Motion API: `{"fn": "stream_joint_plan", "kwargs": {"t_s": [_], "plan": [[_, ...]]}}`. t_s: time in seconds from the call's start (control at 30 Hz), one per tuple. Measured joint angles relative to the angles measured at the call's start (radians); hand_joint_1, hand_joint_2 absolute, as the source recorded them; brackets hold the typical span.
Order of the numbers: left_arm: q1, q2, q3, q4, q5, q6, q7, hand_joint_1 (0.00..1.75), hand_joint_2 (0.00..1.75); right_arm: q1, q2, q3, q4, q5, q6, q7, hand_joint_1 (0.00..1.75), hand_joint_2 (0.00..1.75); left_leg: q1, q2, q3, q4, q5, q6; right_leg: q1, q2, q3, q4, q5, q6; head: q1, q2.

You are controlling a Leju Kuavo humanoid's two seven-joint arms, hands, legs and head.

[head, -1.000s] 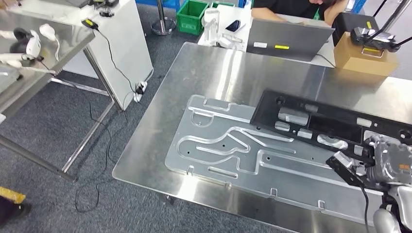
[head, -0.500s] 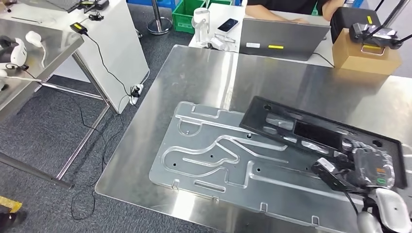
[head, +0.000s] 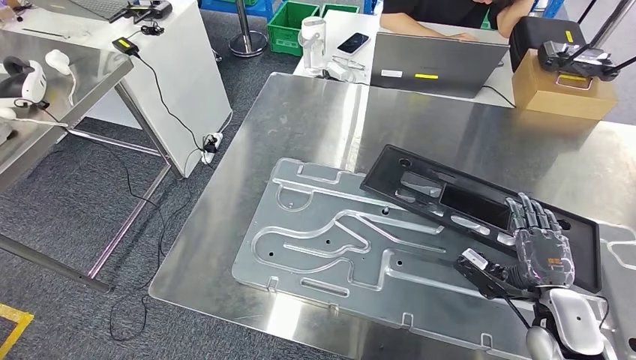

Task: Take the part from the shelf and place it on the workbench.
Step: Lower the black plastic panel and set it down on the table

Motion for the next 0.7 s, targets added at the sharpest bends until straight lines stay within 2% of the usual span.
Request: {"fn": "stream_joint_plan", "kwargs": {"t_s": [0.27,0.33,0.4,0.43,0.47,0.53,0.57,0.6,0.63,0.67,0.7], "plan": [[0.000,0.000,0.003,0.000,0.000,-0.008,-0.005,0.00,0.00,-0.002,0.000,0.015,-0.045,0.005,0.000,0.003,0.00,0.00,-0.002,0.000,0.000,0.005,-0.001,0.000,-0.004,0.000,0.004,-0.006,0.004,0.006,0.000,0.000],[0.000,0.000,0.004,0.000,0.000,-0.009,-0.006,0.00,0.00,-0.001,0.001,0.021,-0.066,0.005,-0.002,0.003,0.00,0.00,-0.006,0.000,-0.001,0.006,0.006,0.008,-0.009,0.000,0.008,-0.017,0.015,0.018,0.000,0.000],[0.000,-0.001,0.004,0.000,-0.002,-0.009,-0.006,0.00,0.00,0.002,0.001,0.030,-0.096,0.005,-0.007,-0.001,0.00,0.00,0.000,0.002,0.013,-0.027,0.032,0.023,-0.008,-0.001,0.014,-0.028,0.017,0.029,0.000,0.000],[-0.001,-0.002,0.004,0.000,-0.004,-0.009,-0.006,0.00,0.00,0.003,0.001,0.035,-0.112,0.006,-0.011,-0.005,0.00,0.00,0.005,0.005,0.021,-0.047,0.045,0.030,-0.007,0.000,0.009,-0.015,0.003,0.031,0.000,0.000],[-0.001,-0.003,0.004,0.000,-0.007,-0.009,-0.006,0.00,0.00,0.004,0.001,0.041,-0.128,0.008,-0.015,-0.008,0.00,0.00,0.009,0.007,0.028,-0.063,0.054,0.035,-0.006,0.000,-0.005,0.020,-0.023,0.033,0.000,0.000],[0.000,-0.005,0.004,0.000,-0.010,-0.007,-0.006,0.00,0.00,0.007,0.002,0.058,-0.159,0.015,-0.024,-0.012,0.00,0.00,0.010,0.010,0.023,-0.063,0.058,0.037,-0.010,0.000,-0.057,0.142,-0.083,0.040,0.001,0.000],[0.000,-0.006,0.004,0.000,-0.011,-0.005,-0.006,0.00,0.00,0.010,0.002,0.069,-0.175,0.020,-0.028,-0.014,0.00,0.00,0.011,0.010,0.018,-0.057,0.057,0.036,-0.013,0.000,-0.080,0.193,-0.099,0.046,0.001,0.000],[0.000,-0.006,0.004,0.000,-0.012,-0.004,-0.006,0.00,0.00,0.013,0.002,0.080,-0.192,0.025,-0.032,-0.016,0.00,0.00,0.013,0.010,0.012,-0.048,0.054,0.032,-0.018,0.000,-0.090,0.216,-0.098,0.052,0.001,0.000],[0.000,-0.007,0.004,0.000,-0.013,-0.002,-0.006,0.00,0.00,0.015,0.002,0.091,-0.209,0.030,-0.037,-0.018,0.00,0.00,0.017,0.009,0.006,-0.036,0.050,0.026,-0.023,-0.001,-0.081,0.199,-0.078,0.059,0.001,0.000],[0.000,-0.007,0.004,0.000,-0.014,-0.001,-0.006,0.00,0.00,0.015,0.002,0.102,-0.226,0.034,-0.042,-0.020,0.00,0.00,0.022,0.008,0.000,-0.021,0.042,0.017,-0.029,-0.001,-0.054,0.147,-0.046,0.066,0.001,0.000],[0.000,-0.006,0.004,0.000,-0.014,0.000,-0.006,0.00,0.00,0.016,0.002,0.111,-0.241,0.037,-0.047,-0.021,0.00,0.00,0.026,0.006,-0.009,-0.004,0.033,0.006,-0.033,0.000,-0.028,0.094,-0.028,0.074,0.001,0.000]]}}
